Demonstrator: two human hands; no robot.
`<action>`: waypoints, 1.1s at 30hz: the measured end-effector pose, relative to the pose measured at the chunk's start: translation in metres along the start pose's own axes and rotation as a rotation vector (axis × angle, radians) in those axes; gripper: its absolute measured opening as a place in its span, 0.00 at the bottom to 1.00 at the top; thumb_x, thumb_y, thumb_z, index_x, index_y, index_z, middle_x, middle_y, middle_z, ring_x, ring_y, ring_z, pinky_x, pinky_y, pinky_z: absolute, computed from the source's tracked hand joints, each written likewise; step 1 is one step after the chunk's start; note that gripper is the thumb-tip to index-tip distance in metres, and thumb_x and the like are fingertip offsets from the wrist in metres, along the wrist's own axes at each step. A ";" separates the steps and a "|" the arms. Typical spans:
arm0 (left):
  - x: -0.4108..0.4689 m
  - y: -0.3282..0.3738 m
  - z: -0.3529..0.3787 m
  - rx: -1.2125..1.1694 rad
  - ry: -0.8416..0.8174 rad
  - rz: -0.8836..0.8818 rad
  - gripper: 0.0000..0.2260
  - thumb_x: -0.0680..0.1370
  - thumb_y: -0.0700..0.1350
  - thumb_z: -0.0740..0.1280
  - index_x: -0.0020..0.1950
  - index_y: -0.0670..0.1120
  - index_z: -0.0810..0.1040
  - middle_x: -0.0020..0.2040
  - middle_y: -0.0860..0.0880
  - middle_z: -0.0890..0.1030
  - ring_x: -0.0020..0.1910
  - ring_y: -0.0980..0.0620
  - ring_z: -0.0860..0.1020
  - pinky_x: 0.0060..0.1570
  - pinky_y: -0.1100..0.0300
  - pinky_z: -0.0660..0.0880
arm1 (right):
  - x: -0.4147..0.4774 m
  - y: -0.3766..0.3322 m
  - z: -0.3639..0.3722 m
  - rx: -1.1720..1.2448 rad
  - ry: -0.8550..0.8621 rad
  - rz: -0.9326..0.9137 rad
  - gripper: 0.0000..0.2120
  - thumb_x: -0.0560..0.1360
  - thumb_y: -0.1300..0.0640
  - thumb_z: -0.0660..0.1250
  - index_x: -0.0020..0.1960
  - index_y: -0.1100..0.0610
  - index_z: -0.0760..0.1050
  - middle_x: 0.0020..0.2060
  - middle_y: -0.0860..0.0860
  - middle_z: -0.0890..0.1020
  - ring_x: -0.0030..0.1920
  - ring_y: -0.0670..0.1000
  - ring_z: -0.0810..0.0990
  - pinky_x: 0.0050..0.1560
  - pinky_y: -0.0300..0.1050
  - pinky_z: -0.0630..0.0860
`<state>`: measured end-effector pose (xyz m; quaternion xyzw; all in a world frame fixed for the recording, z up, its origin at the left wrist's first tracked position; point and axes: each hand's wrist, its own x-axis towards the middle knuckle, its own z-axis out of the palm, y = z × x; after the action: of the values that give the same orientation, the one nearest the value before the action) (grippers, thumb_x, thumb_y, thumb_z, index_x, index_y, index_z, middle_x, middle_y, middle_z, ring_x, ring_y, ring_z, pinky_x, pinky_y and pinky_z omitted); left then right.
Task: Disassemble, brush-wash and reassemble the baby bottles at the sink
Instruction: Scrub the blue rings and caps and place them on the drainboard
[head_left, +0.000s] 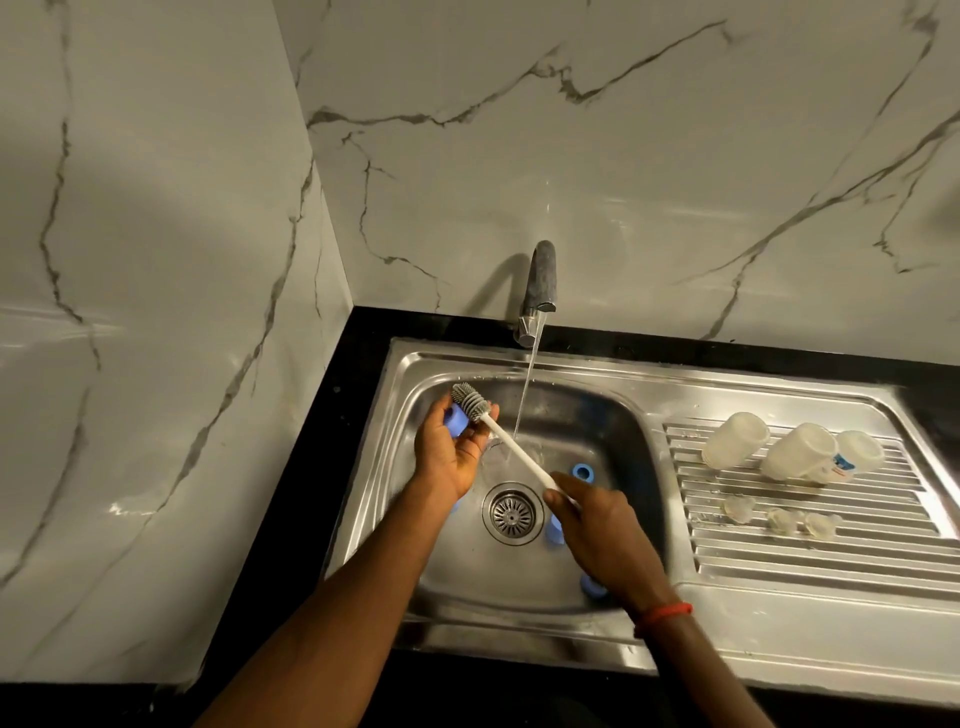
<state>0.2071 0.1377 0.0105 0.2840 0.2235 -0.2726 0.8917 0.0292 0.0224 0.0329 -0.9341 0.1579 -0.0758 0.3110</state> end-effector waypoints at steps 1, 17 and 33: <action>-0.001 0.001 0.000 0.017 -0.001 0.004 0.10 0.82 0.43 0.65 0.54 0.35 0.78 0.46 0.37 0.83 0.43 0.38 0.84 0.50 0.44 0.82 | 0.000 0.001 0.003 -0.024 0.005 -0.007 0.12 0.82 0.48 0.61 0.58 0.51 0.79 0.36 0.48 0.81 0.34 0.48 0.79 0.37 0.48 0.77; -0.002 0.004 0.002 0.243 0.117 0.118 0.39 0.76 0.74 0.46 0.53 0.39 0.75 0.42 0.40 0.80 0.37 0.43 0.82 0.32 0.49 0.82 | -0.018 0.013 -0.009 -0.230 -0.033 -0.111 0.13 0.81 0.47 0.62 0.62 0.50 0.76 0.37 0.52 0.81 0.35 0.56 0.80 0.33 0.52 0.77; -0.012 -0.009 0.013 0.286 0.075 0.056 0.46 0.73 0.77 0.40 0.43 0.38 0.78 0.32 0.40 0.80 0.31 0.44 0.81 0.39 0.51 0.82 | 0.005 0.008 0.005 -0.213 0.071 -0.186 0.14 0.81 0.49 0.65 0.62 0.54 0.79 0.33 0.52 0.80 0.32 0.54 0.79 0.31 0.49 0.74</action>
<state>0.1962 0.1278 0.0235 0.4242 0.2077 -0.2657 0.8404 0.0337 0.0175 0.0242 -0.9691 0.0886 -0.1203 0.1962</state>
